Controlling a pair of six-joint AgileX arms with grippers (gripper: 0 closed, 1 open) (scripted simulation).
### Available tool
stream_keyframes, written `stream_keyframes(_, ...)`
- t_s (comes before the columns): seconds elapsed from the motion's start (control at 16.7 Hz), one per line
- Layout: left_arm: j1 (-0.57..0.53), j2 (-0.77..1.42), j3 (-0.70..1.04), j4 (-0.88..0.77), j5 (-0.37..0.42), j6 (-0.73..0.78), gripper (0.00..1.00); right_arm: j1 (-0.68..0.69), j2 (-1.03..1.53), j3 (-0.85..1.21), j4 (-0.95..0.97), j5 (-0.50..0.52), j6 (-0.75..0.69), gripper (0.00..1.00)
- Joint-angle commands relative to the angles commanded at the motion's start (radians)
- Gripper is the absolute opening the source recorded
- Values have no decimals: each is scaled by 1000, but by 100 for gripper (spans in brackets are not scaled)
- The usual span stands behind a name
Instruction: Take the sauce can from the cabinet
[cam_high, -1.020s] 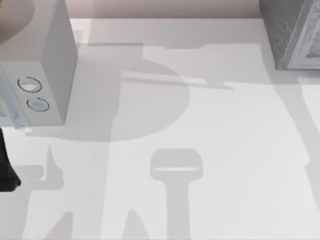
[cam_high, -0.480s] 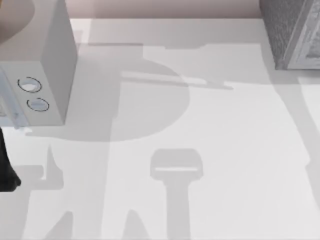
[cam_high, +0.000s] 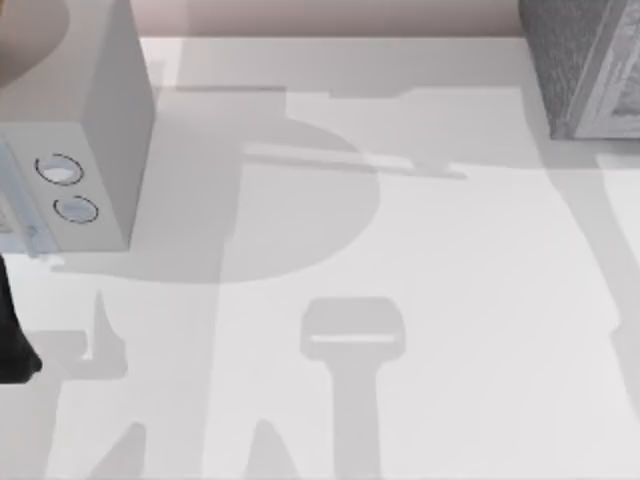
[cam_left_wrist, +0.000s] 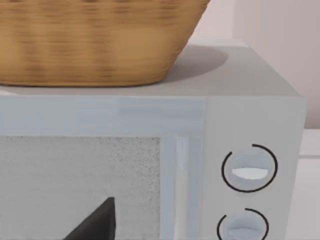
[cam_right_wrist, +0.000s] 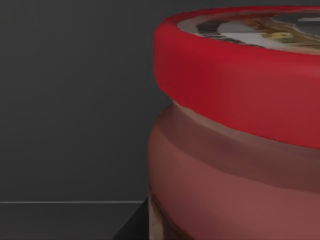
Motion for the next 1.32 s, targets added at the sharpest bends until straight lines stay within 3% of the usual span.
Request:
stream_keyframes(0.24,0,0,0,0,0,0,100,24,-38,1,-40,19,1,0)
stream_keyframes(0.78,0,0,0,0,0,0,100,198,-364,47,-415,191,2,0)
stream_keyframes(1.32,0,0,0,0,0,0,100,183,-439,-56,-377,170,2,0)
